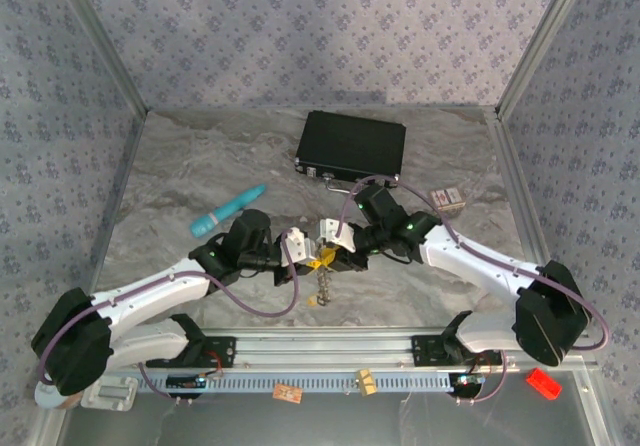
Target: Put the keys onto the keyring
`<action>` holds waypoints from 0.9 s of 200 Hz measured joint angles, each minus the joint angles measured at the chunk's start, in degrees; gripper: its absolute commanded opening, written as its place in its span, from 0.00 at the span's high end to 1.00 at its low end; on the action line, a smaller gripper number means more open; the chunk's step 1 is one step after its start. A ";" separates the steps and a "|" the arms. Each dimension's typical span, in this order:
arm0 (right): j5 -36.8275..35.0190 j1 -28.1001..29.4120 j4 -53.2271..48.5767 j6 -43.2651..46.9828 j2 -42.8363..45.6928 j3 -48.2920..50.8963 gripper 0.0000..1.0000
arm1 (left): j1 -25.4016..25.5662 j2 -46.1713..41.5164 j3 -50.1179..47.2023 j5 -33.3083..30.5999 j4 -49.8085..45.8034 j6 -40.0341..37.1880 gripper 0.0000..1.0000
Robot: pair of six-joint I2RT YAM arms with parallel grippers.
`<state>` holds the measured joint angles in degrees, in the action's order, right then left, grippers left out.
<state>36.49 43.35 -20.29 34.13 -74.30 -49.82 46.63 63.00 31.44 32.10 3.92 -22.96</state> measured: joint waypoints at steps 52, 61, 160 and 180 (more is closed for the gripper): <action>0.85 0.20 -0.28 0.52 -0.61 -0.17 1.00 | 0.00 -0.09 0.00 -0.44 -0.83 0.00 1.00; 0.90 0.20 -0.33 0.70 -0.61 -0.22 1.00 | 0.00 -0.24 0.00 -0.61 -0.98 0.00 0.95; 0.33 0.46 1.44 1.33 -0.09 0.70 1.00 | -1.42 -21.09 -3.26 -16.72 -8.24 13.64 0.13; 0.33 0.46 2.16 1.33 0.26 1.27 1.00 | -2.03 -24.11 -5.27 -23.65 -9.27 23.56 0.15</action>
<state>36.82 43.81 -18.13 35.46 -74.04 -48.56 44.60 38.89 26.17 8.45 -5.34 0.60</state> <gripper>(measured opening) 0.052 0.869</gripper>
